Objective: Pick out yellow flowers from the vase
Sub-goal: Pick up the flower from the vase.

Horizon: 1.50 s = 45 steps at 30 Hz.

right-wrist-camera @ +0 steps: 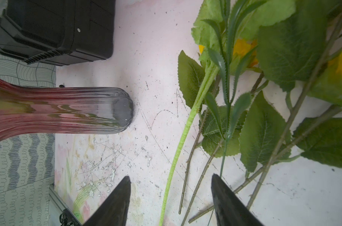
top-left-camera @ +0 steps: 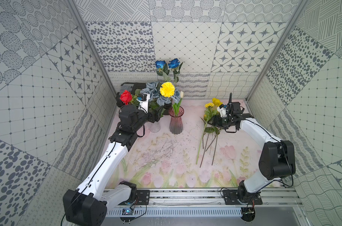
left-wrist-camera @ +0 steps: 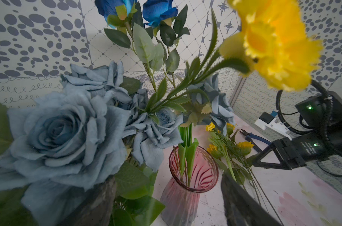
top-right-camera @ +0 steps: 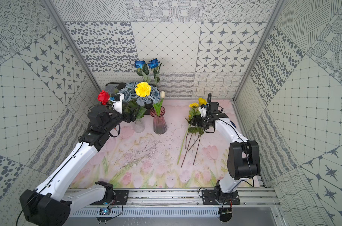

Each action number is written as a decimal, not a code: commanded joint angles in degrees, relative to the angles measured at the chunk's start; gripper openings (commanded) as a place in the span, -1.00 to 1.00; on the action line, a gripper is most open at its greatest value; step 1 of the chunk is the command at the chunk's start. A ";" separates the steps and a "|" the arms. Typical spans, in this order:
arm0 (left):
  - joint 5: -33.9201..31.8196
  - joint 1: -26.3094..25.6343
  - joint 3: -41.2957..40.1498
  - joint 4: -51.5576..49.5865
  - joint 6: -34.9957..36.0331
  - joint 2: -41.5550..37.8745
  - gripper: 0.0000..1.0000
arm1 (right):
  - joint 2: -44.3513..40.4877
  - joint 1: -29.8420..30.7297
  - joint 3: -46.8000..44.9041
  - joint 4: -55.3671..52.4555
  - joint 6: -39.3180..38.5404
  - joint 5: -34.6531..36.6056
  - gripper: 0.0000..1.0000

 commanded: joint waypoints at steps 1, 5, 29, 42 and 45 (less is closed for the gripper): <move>-4.15 -0.32 -2.40 22.18 7.64 2.96 0.72 | -0.98 -0.31 -0.75 1.94 1.03 -2.34 0.32; -4.48 -0.27 -1.01 26.13 11.69 7.26 0.73 | -1.08 -0.32 -1.37 2.17 1.62 -2.99 0.33; -1.24 -0.69 5.12 35.05 13.59 17.45 0.55 | 0.33 -0.30 -0.06 1.34 2.52 -6.44 0.35; -0.37 -0.79 9.48 34.65 11.54 22.25 -0.15 | 0.92 -0.30 -0.14 1.72 3.00 -7.23 0.36; -0.07 -0.79 10.41 32.94 11.51 22.37 -0.19 | 1.02 -0.29 -0.19 2.05 3.24 -7.56 0.37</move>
